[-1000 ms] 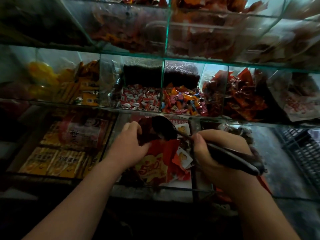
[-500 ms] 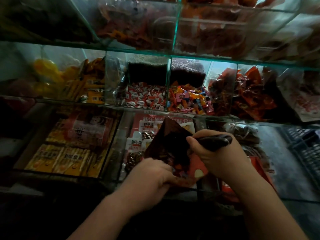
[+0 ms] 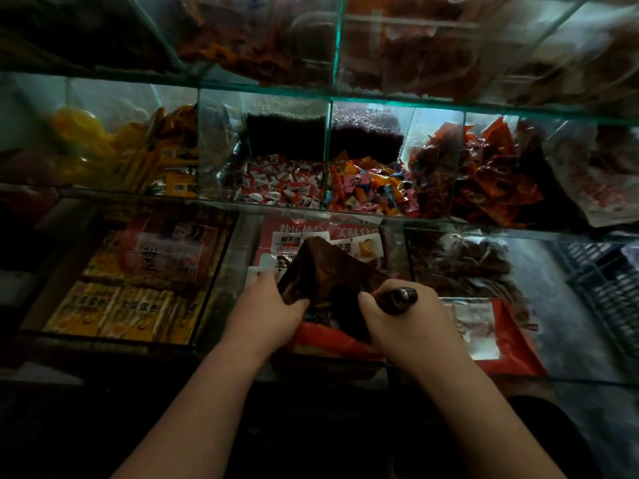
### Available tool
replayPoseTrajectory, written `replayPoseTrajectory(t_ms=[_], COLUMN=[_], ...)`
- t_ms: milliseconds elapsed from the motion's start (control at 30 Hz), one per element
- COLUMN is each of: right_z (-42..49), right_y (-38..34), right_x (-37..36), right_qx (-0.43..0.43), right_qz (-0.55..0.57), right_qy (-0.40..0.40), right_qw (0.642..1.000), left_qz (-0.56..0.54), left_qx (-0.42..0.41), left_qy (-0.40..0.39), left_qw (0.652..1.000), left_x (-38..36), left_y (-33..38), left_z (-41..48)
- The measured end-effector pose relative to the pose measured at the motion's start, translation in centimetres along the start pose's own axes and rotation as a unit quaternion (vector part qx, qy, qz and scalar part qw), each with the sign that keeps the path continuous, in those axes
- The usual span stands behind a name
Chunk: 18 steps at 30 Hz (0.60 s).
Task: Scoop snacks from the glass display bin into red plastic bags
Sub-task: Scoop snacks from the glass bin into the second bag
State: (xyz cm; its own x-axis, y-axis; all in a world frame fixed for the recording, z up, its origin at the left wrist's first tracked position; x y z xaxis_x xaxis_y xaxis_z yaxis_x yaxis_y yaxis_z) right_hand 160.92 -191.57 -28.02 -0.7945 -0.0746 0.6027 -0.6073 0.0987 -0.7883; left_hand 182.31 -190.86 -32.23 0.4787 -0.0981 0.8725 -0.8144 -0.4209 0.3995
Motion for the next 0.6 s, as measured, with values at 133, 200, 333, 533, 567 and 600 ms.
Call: replayPoseTrajectory(t_ms=[133, 200, 333, 533, 567, 600], right_z=[-0.4, -0.7, -1.4, -0.3, -0.4, -0.5], right_y=[0.0, -0.1, -0.5, 1.1, 1.3, 1.4], right_x=[0.3, 1.1, 3.4, 0.8, 0.1, -0.3], right_qx=[-0.011, 0.003, 0.064, 0.033, 0.03, 0.039], right_qz=[-0.006, -0.005, 0.017, 0.086, 0.099, 0.101], right_qy=[0.002, 0.023, 0.094, 0.048, 0.037, 0.033], right_qw=[1.0, 1.0, 0.993, 0.995, 0.994, 0.994], left_qz=[0.004, -0.035, -0.194, -0.222, -0.221, -0.231], left_qx=[-0.065, -0.107, -0.132, -0.007, -0.004, -0.01], left_qy=[-0.018, 0.02, 0.065, 0.092, 0.094, 0.097], left_qw=[0.998, 0.993, 0.97, 0.971, 0.971, 0.968], left_x=[-0.5, -0.3, -0.5, -2.3, -2.5, -2.6], left_y=[2.5, 3.7, 3.0, -0.5, -0.7, -0.6], left_z=[1.1, 0.7, -1.0, -1.2, -1.5, -1.7])
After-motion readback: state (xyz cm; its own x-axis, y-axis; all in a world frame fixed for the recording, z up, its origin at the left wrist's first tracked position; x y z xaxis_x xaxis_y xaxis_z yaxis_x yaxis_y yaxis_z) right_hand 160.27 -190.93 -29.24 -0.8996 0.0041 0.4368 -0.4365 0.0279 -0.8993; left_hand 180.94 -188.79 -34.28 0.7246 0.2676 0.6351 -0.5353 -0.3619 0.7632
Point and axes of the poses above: each hand's wrist, its own z-axis towards the middle knuckle, its own x-axis out of the back of the hand, y = z × x, the point moved 3 cm from there along z, towards the middle knuckle, and after that the axes turned 12 degrees about z, right-handed, at the moved point
